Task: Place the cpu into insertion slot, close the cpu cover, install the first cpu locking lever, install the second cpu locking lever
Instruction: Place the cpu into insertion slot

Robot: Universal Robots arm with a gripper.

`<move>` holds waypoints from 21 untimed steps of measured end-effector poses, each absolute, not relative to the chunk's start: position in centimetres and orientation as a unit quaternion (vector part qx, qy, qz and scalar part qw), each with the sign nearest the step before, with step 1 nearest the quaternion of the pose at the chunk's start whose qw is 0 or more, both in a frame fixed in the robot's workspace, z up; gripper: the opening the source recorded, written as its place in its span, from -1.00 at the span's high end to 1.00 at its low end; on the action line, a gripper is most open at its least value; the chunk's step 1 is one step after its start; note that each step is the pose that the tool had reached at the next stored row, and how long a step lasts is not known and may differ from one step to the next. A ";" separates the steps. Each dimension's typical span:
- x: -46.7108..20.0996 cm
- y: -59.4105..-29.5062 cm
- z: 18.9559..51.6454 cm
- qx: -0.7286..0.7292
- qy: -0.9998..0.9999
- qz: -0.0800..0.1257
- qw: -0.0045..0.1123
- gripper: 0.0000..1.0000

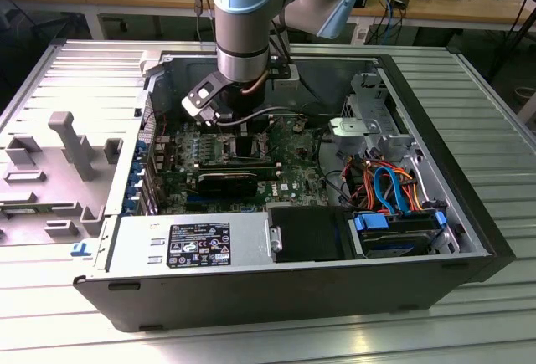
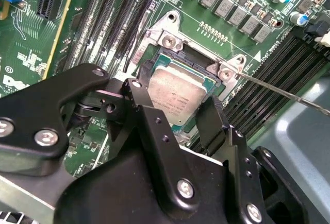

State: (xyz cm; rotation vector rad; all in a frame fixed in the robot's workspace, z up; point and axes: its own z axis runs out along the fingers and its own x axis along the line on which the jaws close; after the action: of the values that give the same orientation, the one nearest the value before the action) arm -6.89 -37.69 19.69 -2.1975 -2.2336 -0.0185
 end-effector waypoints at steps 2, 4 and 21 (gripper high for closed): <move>-6.9 -37.7 19.7 -0.701 -0.713 -0.006 0.004 -0.23; -6.9 -37.5 19.7 -0.701 -0.713 -0.006 0.004 -0.23; -6.9 -37.4 20.0 -0.701 -0.713 -0.006 0.004 -0.23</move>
State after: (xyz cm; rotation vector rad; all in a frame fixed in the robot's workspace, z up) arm -6.92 -37.38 20.01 -2.1979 -2.2331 -0.0187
